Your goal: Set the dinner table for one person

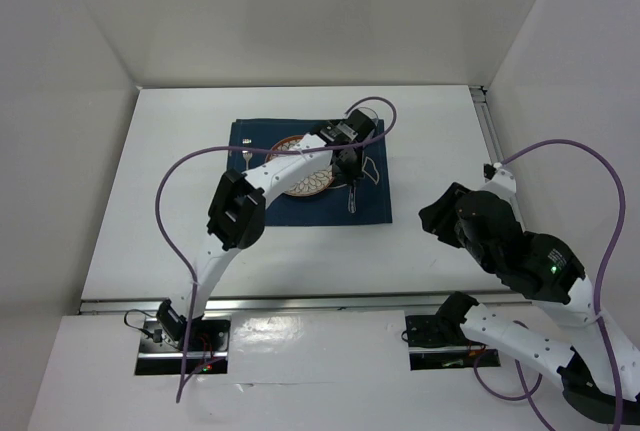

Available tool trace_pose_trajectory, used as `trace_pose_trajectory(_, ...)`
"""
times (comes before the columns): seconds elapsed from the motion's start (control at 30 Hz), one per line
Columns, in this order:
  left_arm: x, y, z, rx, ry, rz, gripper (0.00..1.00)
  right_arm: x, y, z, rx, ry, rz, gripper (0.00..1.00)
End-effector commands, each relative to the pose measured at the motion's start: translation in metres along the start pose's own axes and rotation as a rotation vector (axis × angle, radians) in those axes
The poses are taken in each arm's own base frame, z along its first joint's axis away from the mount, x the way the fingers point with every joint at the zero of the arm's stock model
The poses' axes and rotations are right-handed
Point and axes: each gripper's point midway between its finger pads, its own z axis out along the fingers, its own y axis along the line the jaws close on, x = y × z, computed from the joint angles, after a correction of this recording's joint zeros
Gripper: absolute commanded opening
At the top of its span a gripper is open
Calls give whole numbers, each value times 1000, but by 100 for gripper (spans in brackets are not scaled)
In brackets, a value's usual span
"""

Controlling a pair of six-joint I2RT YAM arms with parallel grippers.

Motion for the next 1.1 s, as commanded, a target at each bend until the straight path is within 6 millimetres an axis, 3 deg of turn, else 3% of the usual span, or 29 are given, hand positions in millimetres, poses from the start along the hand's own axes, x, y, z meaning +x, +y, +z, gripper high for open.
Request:
trace_pose_trajectory(0.0,-16,-23,-2,96,-36,58,0,-9,5,-4,-6,-24,32,52)
trace_pose_trajectory(0.17,-28,-11,19,121,-29,20,0,-10,12,6,23,-14,6,52)
trace_pose_trajectory(0.4,-42,-14,24,164,-55,-4,0,-3,12,9,30,13,-6,52)
trace_pose_trajectory(0.83,-41,0,51,185,-13,-68,0,4,17,15,13,37,-15,52)
trace_pose_trajectory(1.07,-40,0,56,185,-13,-68,0,9,15,20,33,51,-37,52)
